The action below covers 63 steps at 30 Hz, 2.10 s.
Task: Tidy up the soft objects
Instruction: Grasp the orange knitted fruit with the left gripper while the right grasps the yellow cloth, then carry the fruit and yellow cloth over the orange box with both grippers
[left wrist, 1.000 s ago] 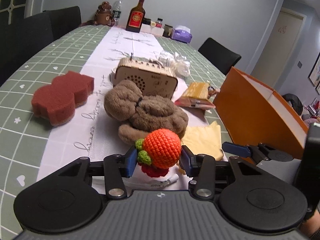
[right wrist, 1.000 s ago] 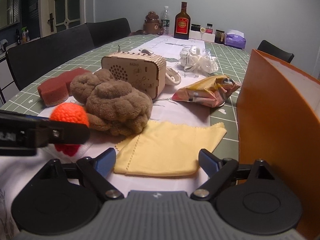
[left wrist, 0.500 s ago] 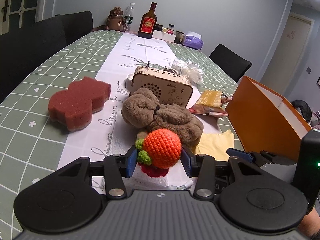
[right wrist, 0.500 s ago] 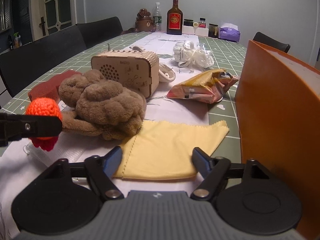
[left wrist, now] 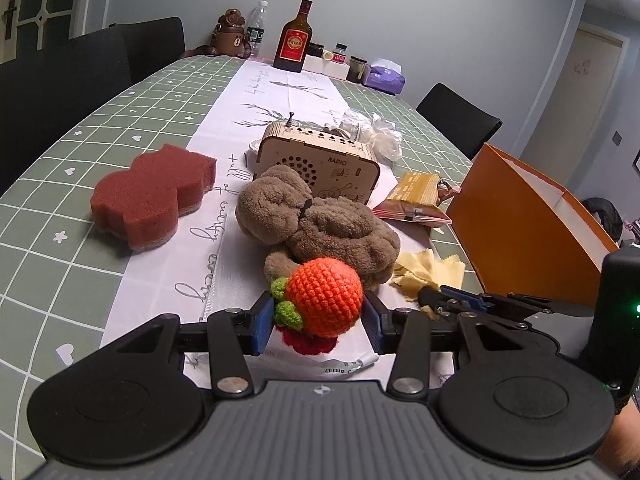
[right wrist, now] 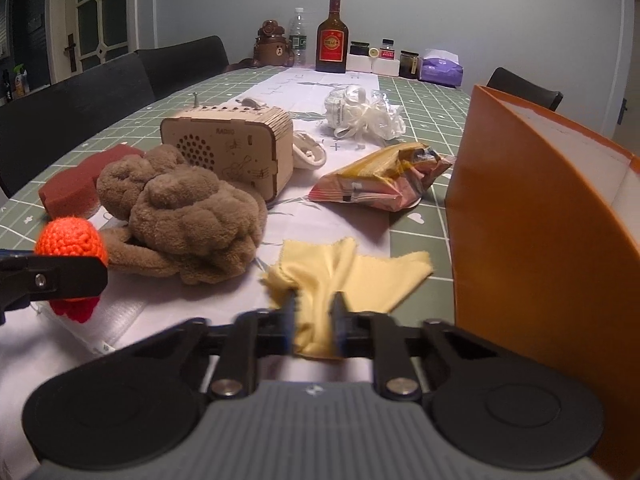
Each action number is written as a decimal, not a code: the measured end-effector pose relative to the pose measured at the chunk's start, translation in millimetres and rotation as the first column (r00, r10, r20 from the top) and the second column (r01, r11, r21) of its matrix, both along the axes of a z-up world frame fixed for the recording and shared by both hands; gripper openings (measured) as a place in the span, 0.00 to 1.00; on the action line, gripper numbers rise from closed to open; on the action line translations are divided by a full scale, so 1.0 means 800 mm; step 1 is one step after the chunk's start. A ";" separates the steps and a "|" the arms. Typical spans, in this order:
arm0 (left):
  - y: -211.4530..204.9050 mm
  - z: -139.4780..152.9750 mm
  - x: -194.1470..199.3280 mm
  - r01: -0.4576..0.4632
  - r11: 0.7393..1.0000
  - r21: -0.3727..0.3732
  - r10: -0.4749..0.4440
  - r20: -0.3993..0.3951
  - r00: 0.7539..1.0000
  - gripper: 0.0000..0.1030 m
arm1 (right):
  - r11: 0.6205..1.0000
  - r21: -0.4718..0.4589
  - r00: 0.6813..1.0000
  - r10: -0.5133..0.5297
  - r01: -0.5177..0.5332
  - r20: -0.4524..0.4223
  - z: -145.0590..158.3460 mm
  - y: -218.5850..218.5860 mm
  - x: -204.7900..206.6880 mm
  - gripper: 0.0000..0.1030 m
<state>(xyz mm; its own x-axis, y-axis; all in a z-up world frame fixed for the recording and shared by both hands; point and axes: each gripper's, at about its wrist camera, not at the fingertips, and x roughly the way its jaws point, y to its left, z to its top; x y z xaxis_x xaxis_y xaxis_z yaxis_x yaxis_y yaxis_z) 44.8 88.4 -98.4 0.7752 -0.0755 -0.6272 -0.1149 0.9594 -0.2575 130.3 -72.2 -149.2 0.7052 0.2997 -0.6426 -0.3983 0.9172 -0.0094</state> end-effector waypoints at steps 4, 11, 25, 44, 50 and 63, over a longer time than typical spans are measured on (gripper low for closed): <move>-0.002 0.002 -0.004 -0.002 1.000 0.004 0.002 0.006 1.000 0.50 | 1.000 0.007 1.000 0.000 0.000 -0.009 0.003 -0.002 0.000 0.06; -0.002 0.011 -0.016 -0.008 1.000 0.007 0.008 0.029 1.000 0.50 | 0.998 0.031 0.997 0.051 -0.053 0.050 0.032 -0.001 -0.032 0.06; -0.021 0.052 -0.043 0.017 0.999 0.044 -0.021 0.084 0.996 0.50 | 0.983 0.066 0.978 0.163 -0.173 0.133 0.112 -0.032 -0.087 0.06; -0.126 0.133 0.006 0.282 0.957 0.073 -0.291 0.178 0.940 0.50 | 0.987 0.064 0.971 0.131 -0.146 0.202 0.223 -0.157 -0.086 0.06; -0.171 0.145 0.051 0.378 0.923 0.073 -0.385 0.155 0.910 0.50 | 0.996 0.014 0.978 0.080 -0.084 0.195 0.240 -0.204 -0.053 0.06; -0.270 0.115 0.143 0.521 0.834 0.182 -0.530 -0.002 0.848 0.50 | 0.991 -0.136 0.999 0.015 -0.009 0.048 0.199 -0.274 0.043 0.06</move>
<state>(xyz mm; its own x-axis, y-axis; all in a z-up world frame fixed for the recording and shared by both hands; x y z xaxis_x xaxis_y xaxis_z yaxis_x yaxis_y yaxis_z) 159.1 -127.6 -6.2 0.6774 -0.3762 -0.6321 0.4270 0.9009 -0.0785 164.8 -291.1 10.0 0.7337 0.2210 -0.6425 -0.4054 0.9013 -0.1529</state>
